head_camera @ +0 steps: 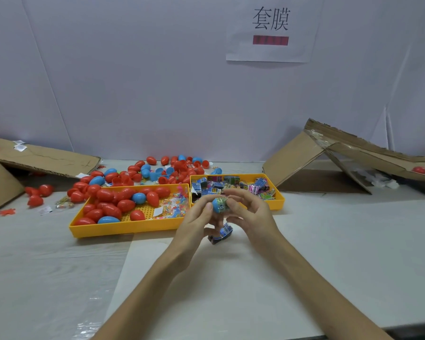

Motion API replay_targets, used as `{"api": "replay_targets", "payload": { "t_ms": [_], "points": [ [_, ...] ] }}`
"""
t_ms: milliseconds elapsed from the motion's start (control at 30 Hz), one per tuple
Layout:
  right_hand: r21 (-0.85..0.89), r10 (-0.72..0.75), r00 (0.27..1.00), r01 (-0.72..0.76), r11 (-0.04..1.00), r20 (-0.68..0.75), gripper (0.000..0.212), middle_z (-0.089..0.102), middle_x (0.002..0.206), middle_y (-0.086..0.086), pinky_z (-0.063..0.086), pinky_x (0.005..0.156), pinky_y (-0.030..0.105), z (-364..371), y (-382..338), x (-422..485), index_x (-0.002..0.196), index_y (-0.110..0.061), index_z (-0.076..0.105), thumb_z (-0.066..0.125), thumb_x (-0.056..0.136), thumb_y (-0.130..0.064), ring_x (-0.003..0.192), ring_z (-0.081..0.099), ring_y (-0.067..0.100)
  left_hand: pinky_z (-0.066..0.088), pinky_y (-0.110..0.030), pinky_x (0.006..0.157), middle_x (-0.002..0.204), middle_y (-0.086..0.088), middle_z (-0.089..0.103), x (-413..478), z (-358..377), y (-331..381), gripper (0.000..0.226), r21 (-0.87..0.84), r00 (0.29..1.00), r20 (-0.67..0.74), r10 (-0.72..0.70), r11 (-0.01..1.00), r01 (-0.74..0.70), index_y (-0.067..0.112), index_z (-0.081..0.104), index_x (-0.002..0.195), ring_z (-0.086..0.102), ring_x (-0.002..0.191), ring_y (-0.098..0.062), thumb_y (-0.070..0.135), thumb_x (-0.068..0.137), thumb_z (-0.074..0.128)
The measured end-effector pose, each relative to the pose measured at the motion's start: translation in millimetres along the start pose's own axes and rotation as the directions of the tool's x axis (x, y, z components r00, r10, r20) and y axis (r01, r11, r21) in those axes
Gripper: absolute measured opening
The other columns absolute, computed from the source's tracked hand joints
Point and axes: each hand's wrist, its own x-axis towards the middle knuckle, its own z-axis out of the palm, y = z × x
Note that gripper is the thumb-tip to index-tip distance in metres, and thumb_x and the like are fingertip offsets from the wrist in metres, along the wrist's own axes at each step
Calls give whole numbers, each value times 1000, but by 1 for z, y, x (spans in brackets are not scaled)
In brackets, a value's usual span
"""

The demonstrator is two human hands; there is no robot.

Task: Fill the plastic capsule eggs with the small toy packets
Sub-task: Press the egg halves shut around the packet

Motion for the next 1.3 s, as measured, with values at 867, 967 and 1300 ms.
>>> {"api": "replay_targets", "payload": {
  "t_ms": [867,967,1300],
  "points": [
    [526,301,924,-138,839,-238,13,71,93,8,57,61,24,-29,-14,12,107,-13,63,61,96,-6,77,73,18,50,-19,74,102,20,57,3,-12,-28,45,812,991,96,97,568,-135,39,49,122,56,93,0,17,89,70],
    [419,337,920,-232,878,-198,16,71,96,11,59,63,26,-27,-13,12,111,-10,62,63,95,-7,73,73,21,52,-22,77,101,19,58,3,-12,-28,44,802,990,104,98,580,-142,38,50,121,57,92,-3,17,89,71],
    [560,245,938,-70,825,-243,23,70,103,8,49,76,26,-79,-99,77,112,-9,64,50,103,-25,87,70,19,54,-20,76,100,14,62,4,-11,-26,45,772,995,68,69,628,-96,34,51,122,62,90,-6,16,88,73]
  ]
}}
